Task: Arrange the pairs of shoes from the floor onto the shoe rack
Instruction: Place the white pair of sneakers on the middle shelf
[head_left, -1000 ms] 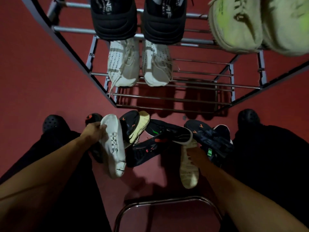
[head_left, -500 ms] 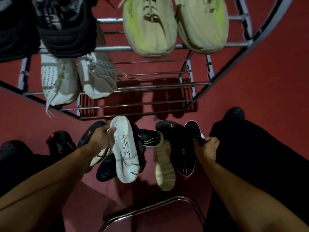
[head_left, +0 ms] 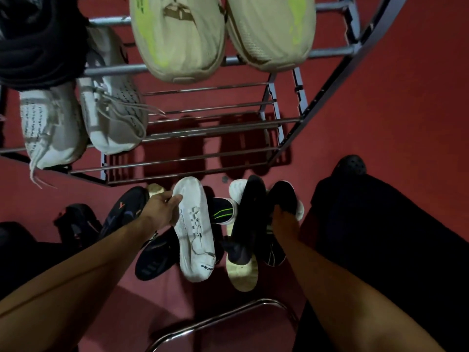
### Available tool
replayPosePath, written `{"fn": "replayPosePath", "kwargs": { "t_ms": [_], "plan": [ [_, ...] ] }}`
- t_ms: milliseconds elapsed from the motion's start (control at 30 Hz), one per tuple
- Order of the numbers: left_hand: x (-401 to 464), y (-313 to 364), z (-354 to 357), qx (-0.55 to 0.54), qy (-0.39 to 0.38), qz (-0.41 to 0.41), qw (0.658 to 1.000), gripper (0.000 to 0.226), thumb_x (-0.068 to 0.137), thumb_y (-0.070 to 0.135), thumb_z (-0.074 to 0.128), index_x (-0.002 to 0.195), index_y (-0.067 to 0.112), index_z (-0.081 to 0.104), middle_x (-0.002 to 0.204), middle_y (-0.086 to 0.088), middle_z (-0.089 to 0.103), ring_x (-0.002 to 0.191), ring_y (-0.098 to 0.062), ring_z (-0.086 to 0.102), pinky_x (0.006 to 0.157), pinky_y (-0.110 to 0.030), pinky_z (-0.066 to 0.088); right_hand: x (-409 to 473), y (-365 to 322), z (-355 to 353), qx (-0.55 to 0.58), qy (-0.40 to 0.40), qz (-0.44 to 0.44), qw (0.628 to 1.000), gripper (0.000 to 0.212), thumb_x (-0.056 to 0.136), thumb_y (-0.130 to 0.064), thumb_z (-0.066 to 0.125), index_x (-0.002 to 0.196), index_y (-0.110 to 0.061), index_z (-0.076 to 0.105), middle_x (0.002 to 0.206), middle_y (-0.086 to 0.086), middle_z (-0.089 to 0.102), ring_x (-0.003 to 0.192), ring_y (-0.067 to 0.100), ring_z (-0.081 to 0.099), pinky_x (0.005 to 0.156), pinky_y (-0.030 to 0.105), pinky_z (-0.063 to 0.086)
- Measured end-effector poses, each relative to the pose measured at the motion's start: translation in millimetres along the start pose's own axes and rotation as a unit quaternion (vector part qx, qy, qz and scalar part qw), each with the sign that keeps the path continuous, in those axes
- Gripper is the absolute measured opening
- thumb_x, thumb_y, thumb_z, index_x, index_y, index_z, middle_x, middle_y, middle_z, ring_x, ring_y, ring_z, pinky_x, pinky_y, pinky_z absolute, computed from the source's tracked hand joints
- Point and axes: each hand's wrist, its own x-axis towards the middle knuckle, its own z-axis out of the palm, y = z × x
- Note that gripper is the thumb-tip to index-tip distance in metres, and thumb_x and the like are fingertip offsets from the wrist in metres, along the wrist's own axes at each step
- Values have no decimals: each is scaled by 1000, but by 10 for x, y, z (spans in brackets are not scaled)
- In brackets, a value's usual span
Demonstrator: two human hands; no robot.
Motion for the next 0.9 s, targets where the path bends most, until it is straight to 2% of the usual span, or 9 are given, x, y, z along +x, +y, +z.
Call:
{"fn": "replayPosePath", "kwargs": {
  "t_ms": [67,133,267,367,433,567,633,800,900],
  "plan": [
    [-1,-20,9,8,-2,0,1000,39,103,23,54,66,10,54,59,-15,57,40,-11,51,54,-24,48,144,-44,-237,-10,95,-57,994,36,100,-36,45,101,-5,63,80,7,56,73,27,59,70,35,50],
    [-1,-36,18,1,-2,-1,1000,39,103,22,54,65,10,53,59,-15,55,38,-9,50,48,-20,47,304,-56,-489,-35,98,-69,992,27,97,-26,50,112,-7,61,91,5,57,87,28,60,75,35,51],
    [-1,-60,43,-1,5,-13,1000,38,103,23,53,66,13,56,55,-9,56,39,-6,52,48,-19,50,672,137,-631,166,7,28,986,58,94,-33,56,142,-8,33,142,13,45,125,35,49,105,51,41],
    [19,-65,91,-34,3,-30,999,31,103,20,54,73,12,58,48,0,57,38,-5,53,44,-17,48,735,246,-691,152,-62,49,985,66,87,-51,59,136,-9,45,131,11,57,113,31,58,98,49,46],
    [22,-50,113,-66,-13,-41,997,22,103,19,54,84,12,62,50,2,57,41,-6,55,44,-18,49,767,278,-719,191,-125,69,971,54,88,-46,57,126,-8,55,116,10,64,95,27,61,86,47,50],
    [39,-46,135,-86,-32,-52,994,20,102,25,55,108,10,68,77,-14,61,71,-25,60,57,-25,57,947,414,-681,225,-117,86,964,77,79,-62,63,139,-16,49,123,13,65,107,32,62,89,46,48],
    [55,-50,132,-81,-27,-50,995,17,102,25,56,101,13,69,68,-7,60,62,-21,58,55,-26,56,987,423,-640,237,-115,84,961,80,75,-70,60,134,-17,56,106,5,67,100,26,61,89,44,43],
    [71,-30,152,-86,-26,-36,995,21,102,22,55,84,15,63,50,5,48,40,-4,46,48,-19,50,857,230,-672,249,-83,85,961,49,93,-54,52,118,-11,57,105,5,66,94,20,61,83,36,49],
    [54,-5,151,-90,-26,-26,995,25,103,21,54,79,16,60,50,5,46,40,-3,45,49,-17,49,751,182,-643,232,-106,56,965,25,96,-42,53,97,-21,66,86,1,62,71,11,57,59,24,46]
  ]
}}
